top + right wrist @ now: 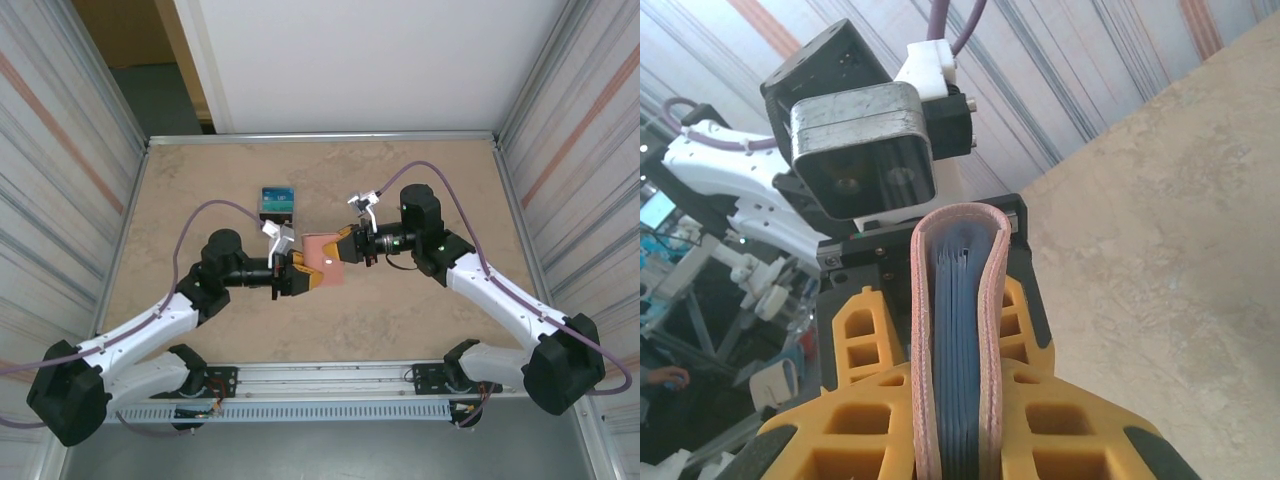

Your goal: Take the credit cards out of the card holder

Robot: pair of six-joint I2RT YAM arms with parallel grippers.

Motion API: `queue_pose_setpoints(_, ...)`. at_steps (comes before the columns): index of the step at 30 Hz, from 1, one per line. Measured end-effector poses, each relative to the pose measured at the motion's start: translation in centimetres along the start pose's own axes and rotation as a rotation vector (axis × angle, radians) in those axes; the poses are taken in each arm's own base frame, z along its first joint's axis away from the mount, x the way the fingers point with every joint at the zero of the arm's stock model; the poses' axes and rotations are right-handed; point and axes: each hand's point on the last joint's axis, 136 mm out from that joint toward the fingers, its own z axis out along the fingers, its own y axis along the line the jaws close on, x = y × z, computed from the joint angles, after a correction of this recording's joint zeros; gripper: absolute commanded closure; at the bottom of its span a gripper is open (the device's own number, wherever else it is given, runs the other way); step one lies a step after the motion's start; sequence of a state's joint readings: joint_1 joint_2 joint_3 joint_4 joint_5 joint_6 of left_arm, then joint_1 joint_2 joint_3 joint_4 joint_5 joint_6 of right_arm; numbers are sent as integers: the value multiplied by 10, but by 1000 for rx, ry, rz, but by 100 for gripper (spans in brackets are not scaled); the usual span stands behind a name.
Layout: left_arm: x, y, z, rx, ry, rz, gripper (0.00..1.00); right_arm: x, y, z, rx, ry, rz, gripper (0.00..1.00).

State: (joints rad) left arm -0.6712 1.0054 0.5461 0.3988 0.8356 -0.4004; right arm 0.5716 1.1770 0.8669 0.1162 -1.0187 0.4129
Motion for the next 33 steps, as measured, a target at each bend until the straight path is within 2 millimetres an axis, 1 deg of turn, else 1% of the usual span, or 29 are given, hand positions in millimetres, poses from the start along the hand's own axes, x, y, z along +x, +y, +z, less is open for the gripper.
queue_pose_setpoints(2, 0, 0, 0, -2, -1, 0, 80, 0, 0, 0, -1, -1, -7, 85)
queue_pose_setpoints(4, 0, 0, -1, -2, -2, -5, 85, 0, 1, 0, -2, -1, -13, 78)
queue_pose_setpoints(5, 0, 0, -1, -3, -1, -6, 87, 0, 1, 1, -3, 1, -18, 71)
queue_pose_setpoints(6, 0, 0, -1, -6, -2, -7, 89, 0, 0, 1, 2, 1, -20, 65)
queue_pose_setpoints(8, 1, 2, -2, -18, 0, -8, 91, 2, -5, 1, 33, 1, -14, 58)
queue_pose_setpoints(9, 2, 3, -2, -26, 2, -10, 93, 2, -8, 0, 52, 0, -11, 51)
queue_pose_setpoints(12, 4, 8, -5, -71, 3, -10, 95, 1, -18, -2, 138, -7, -1, 43)
queue_pose_setpoints(15, 5, 17, -10, -142, 0, -9, 96, -6, -31, -9, 266, -37, 12, 42)
queue_pose_setpoints(19, 4, 30, -18, -249, -15, -4, 100, -14, -47, -18, 437, -83, 38, 48)
queue_pose_setpoints(22, 1, 40, -23, -322, -36, 1, 100, -12, -59, -22, 555, -94, 69, 50)
queue_pose_setpoints(25, -3, 51, -29, -397, -60, 3, 100, -8, -63, -17, 637, -75, 79, 51)
queue_pose_setpoints(30, -6, 67, -37, -498, -88, 2, 100, -5, -58, 0, 700, -55, 62, 52)
queue_pose_setpoints(33, -5, 72, -41, -534, -95, 1, 100, -4, -59, 9, 723, -43, 61, 56)
